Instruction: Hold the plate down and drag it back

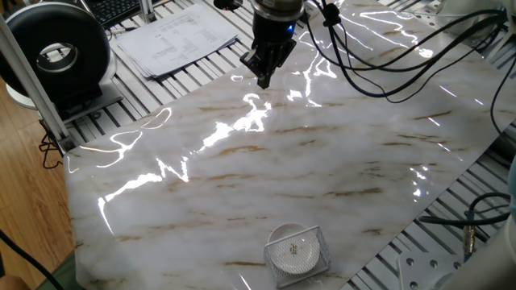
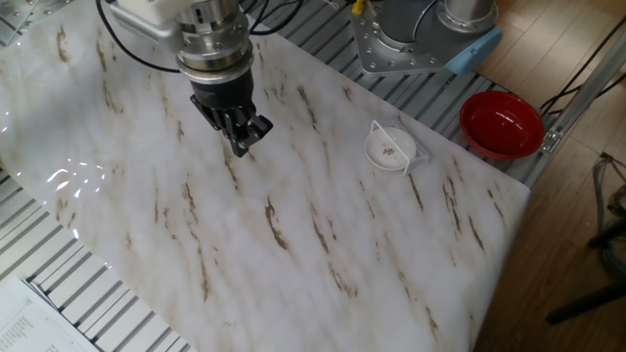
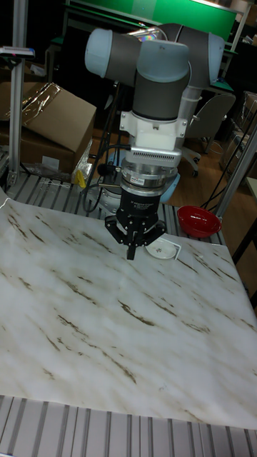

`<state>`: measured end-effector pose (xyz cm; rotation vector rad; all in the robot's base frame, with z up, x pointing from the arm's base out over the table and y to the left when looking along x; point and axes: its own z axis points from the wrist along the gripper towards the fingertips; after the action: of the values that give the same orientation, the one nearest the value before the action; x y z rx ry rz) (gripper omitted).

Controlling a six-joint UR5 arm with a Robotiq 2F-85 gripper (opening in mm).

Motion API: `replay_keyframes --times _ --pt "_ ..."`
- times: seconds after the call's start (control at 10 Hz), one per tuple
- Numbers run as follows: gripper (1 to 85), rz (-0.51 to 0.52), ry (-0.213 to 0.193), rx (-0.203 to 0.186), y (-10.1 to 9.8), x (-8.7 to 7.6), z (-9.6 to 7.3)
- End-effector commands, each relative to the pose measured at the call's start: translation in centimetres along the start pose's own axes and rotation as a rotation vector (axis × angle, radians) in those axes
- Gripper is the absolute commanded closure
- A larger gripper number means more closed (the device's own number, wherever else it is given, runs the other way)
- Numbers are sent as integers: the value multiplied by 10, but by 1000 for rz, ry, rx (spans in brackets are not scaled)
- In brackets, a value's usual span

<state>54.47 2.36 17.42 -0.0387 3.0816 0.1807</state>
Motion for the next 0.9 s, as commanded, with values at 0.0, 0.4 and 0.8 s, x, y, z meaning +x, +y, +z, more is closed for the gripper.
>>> replay_keyframes --times 0.0,0.4,0.8 --pt "840 -6 -13 -18 3 -2 -1" --pt "840 17 -9 -36 8 -1 -1" --pt "840 130 10 -121 30 2 -2"
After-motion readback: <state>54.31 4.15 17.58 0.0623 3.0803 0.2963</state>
